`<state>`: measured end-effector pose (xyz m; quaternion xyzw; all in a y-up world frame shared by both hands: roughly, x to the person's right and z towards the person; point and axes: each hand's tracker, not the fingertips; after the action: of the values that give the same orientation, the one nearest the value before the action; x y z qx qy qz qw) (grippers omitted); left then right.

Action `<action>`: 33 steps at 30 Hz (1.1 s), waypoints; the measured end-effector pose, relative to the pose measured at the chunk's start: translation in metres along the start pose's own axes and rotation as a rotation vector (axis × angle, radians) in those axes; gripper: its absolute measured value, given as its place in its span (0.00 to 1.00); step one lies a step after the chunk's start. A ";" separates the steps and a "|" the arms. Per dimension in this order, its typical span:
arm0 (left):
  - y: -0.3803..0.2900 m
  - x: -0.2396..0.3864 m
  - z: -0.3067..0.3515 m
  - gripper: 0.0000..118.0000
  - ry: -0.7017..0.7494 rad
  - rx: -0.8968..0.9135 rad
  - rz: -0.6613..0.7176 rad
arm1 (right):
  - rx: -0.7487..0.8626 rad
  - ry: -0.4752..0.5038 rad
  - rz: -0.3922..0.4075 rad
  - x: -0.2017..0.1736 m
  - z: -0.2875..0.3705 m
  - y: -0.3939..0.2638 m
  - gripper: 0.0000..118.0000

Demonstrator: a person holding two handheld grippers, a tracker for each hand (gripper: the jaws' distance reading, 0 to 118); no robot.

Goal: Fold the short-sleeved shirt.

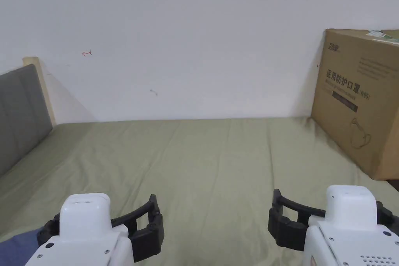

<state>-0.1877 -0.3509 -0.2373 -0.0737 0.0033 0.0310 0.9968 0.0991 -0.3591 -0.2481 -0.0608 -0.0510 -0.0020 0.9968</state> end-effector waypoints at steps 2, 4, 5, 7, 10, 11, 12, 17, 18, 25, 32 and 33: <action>0.003 -0.011 0.001 0.89 -0.032 0.029 0.170 | 0.025 -0.019 0.142 -0.013 0.000 0.010 1.00; 0.000 -0.026 0.000 0.89 -0.061 0.070 0.409 | 0.097 0.002 0.336 -0.030 0.003 0.014 1.00; -0.007 -0.035 -0.001 0.89 -0.077 0.085 0.578 | 0.120 -0.003 0.462 -0.042 0.004 0.015 1.00; -0.026 -0.050 -0.004 0.89 -0.096 0.091 0.848 | 0.141 -0.010 0.819 -0.068 0.006 -0.001 1.00; -0.060 -0.067 -0.010 0.89 -0.093 0.052 1.109 | 0.245 0.016 1.250 -0.096 0.011 -0.036 1.00; -0.066 -0.071 -0.012 0.89 -0.061 0.014 1.115 | 0.251 0.032 1.238 -0.101 0.011 -0.043 1.00; -0.068 -0.072 -0.012 0.89 -0.031 0.003 1.103 | 0.224 0.060 1.194 -0.102 0.010 -0.042 1.00; -0.028 -0.061 -0.016 0.89 0.005 -0.023 0.629 | 0.106 0.102 0.547 -0.076 0.002 -0.003 1.00; -0.015 -0.053 -0.015 0.89 0.011 -0.031 0.508 | 0.080 0.093 0.419 -0.066 0.000 0.005 1.00; 0.011 0.009 -0.001 1.00 -0.050 0.096 -0.102 | -0.128 0.058 -0.331 0.014 -0.010 -0.002 1.00; 0.008 0.012 0.000 1.00 -0.032 0.071 -0.093 | -0.048 -0.028 -0.124 0.011 0.001 0.001 1.00; 0.009 0.010 -0.001 1.00 -0.030 0.068 -0.091 | -0.043 -0.016 -0.092 0.008 0.003 0.003 1.00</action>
<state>-0.1782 -0.3413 -0.2400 -0.0393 -0.0139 -0.0135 0.9990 0.1073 -0.3553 -0.2446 -0.0796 -0.0615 -0.0486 0.9937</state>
